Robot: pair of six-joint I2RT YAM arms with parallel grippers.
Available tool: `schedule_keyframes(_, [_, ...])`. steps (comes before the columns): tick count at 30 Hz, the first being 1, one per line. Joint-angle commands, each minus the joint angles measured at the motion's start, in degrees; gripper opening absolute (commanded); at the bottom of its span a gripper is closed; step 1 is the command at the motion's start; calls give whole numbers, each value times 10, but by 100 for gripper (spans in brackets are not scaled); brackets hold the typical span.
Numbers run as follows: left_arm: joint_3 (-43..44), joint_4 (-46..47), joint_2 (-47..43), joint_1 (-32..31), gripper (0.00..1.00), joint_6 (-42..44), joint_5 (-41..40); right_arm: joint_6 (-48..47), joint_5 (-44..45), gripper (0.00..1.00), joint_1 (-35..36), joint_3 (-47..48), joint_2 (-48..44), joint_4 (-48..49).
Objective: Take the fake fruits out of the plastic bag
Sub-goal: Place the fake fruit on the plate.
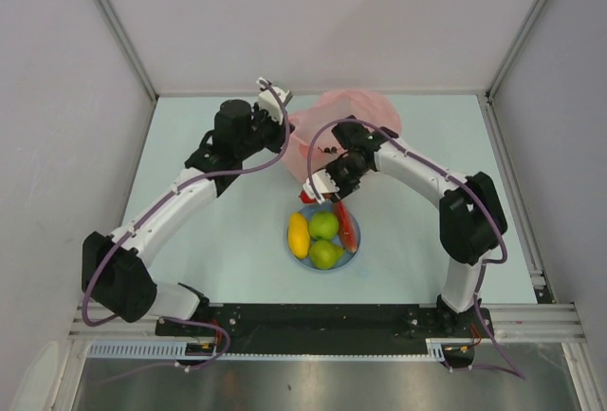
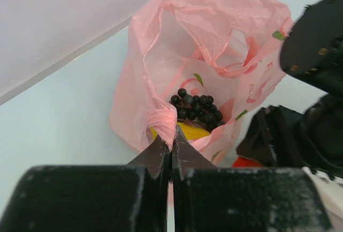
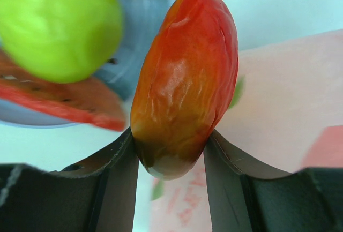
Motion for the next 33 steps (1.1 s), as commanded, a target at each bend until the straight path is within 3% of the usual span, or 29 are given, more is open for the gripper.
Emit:
schedule_keyframes(1, [-19, 22, -35, 4, 0, -17, 7, -44, 24, 25, 18, 75, 39, -8])
schedule_keyframes(12, [-43, 27, -59, 9, 0, -22, 10, -118, 89, 25, 18, 73, 89, 10])
schedule_keyframes(33, [-46, 30, -55, 28, 0, -35, 21, -209, 77, 29, 15, 21, 88, 30])
